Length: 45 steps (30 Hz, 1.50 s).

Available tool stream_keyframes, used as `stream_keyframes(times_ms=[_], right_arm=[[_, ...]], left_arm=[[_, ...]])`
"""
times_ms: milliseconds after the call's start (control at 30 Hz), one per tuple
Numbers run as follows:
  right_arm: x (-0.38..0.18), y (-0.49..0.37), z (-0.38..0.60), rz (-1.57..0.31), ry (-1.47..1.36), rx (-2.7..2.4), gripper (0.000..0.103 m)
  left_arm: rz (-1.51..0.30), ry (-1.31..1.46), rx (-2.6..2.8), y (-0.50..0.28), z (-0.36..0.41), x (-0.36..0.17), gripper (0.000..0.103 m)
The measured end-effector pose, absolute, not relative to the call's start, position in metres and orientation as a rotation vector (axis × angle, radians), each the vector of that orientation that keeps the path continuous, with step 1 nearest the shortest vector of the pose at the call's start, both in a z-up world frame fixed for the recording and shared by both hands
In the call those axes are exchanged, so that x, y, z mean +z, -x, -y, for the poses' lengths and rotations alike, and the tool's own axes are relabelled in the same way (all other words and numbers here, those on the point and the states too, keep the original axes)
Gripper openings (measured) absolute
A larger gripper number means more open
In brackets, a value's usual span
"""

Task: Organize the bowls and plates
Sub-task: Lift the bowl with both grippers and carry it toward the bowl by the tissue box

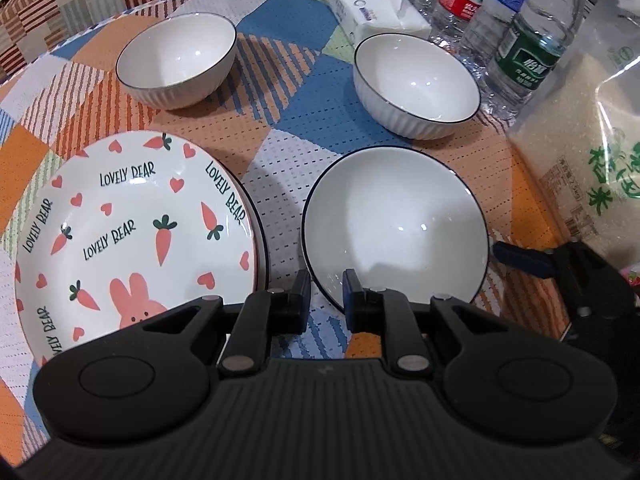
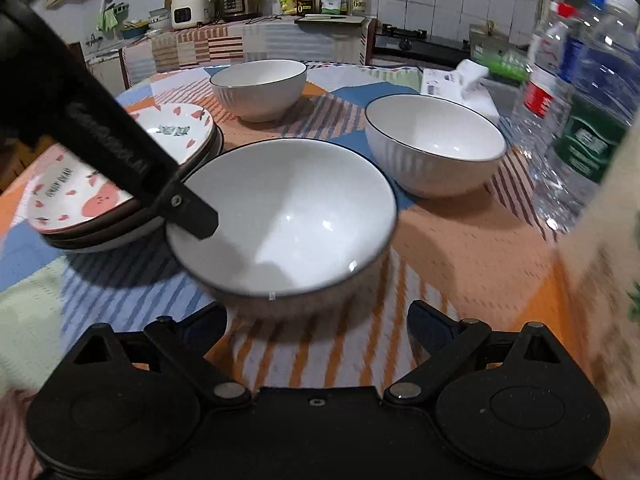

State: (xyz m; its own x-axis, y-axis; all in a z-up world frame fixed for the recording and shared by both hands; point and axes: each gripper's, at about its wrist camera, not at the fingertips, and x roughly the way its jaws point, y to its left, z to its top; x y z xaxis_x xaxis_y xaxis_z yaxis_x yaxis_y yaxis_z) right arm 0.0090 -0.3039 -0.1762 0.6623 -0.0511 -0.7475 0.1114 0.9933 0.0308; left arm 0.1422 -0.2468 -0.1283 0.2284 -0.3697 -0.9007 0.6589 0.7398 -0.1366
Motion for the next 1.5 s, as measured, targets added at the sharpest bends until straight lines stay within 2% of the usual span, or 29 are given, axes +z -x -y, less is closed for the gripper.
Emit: stream_keyframes(times_ms=[200,400,600,833,1167,1367,1467,1500], right_arm=[[-0.138,0.011,0.33,-0.775,-0.231,-0.082,0.099],[-0.108,0.009,0.35,-0.654,-0.355,-0.108,0.099],[-0.12,-0.027,0.36,-0.649,-0.411,-0.192,0.099],[-0.144,-0.078,0.376,-0.711,-0.477,-0.245,0.099],[-0.176,-0.106,0.393,-0.789,-0.442,-0.348,0.099],[-0.191,-0.122,0.4,-0.787,-0.328,-0.271,0.099],[-0.189,-0.123,0.4,-0.773,-0.292,-0.23,0.099],[-0.189,-0.123,0.4,-0.773,-0.284,-0.225,0.099]], left_arm=[[-1.088,-0.291,-0.755,-0.141,0.241,-0.103,0.02],[-0.982,-0.258,-0.77,-0.154,0.243,-0.065,0.031],[-0.933,-0.214,-0.766,-0.183,0.26,-0.054,0.041],[-0.973,-0.149,-0.787,-0.217,0.292,-0.081,0.045],[-1.035,-0.041,-0.758,-0.248,0.309,-0.13,0.045],[-1.048,-0.142,-0.823,-0.245,0.33,-0.143,0.041],[-1.088,-0.089,-0.844,-0.25,0.33,-0.148,0.026],[-1.111,-0.051,-0.851,-0.253,0.329,-0.149,0.018]])
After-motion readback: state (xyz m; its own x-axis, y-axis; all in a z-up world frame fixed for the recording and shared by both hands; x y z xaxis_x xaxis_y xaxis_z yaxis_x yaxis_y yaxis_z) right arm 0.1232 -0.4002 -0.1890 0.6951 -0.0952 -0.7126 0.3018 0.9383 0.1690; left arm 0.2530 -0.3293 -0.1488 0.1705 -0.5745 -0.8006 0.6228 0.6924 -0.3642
